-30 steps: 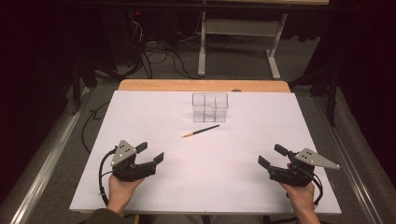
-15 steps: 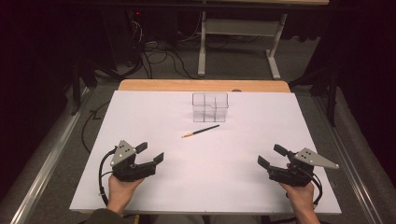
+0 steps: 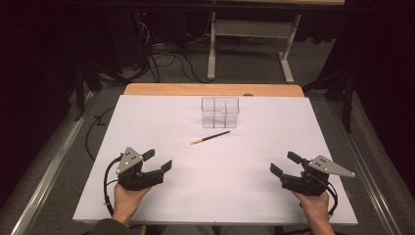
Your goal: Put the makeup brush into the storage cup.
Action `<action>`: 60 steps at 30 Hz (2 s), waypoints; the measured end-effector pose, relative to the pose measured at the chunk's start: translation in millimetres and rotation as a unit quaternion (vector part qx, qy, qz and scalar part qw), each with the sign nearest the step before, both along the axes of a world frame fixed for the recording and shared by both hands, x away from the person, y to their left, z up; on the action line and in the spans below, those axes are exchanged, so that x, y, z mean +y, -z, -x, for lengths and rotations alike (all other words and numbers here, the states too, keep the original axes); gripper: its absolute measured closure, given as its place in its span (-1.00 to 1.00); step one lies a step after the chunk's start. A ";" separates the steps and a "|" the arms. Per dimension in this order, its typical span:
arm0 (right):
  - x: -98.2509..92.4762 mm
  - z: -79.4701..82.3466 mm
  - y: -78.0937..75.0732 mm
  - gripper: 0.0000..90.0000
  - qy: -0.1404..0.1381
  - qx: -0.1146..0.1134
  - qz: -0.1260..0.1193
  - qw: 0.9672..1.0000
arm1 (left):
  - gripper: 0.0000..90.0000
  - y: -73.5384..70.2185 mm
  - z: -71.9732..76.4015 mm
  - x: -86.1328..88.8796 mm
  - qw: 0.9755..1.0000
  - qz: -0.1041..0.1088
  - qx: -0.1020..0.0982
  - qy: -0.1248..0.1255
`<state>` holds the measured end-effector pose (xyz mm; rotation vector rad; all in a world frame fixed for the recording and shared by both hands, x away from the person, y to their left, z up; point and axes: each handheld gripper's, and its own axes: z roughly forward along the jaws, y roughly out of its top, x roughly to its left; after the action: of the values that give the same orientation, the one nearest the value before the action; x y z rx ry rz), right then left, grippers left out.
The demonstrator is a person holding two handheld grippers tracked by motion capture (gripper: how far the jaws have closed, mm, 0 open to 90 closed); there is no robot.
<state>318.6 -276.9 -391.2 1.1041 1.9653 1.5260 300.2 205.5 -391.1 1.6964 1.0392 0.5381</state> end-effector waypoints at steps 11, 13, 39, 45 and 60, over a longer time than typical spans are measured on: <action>7.8 -2.0 -4.4 -0.62 -0.013 0.009 -0.006 1.000 | -0.42 0.4 1.1 0.3 1.000 0.001 0.001 -0.003; 12.3 -2.3 -8.6 -0.62 -0.014 0.007 -0.006 1.000 | -0.42 0.5 1.4 0.2 1.000 -0.001 0.000 -0.002; 35.8 -13.5 -21.7 -0.62 -0.044 0.006 0.003 0.999 | -0.42 1.3 0.4 -1.0 1.000 0.000 0.003 -0.001; 42.4 -17.1 -23.9 -0.62 -0.050 0.002 0.002 0.999 | -0.42 1.2 0.5 -1.3 1.000 -0.001 0.003 -0.001; 52.7 -21.9 -22.6 -0.63 -0.062 -0.004 0.012 0.998 | -0.42 1.4 0.5 -0.8 1.000 -0.004 0.004 0.000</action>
<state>340.5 -224.1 -368.7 0.9800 2.0766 1.5621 299.7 204.7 -392.5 1.7061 1.0447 0.5360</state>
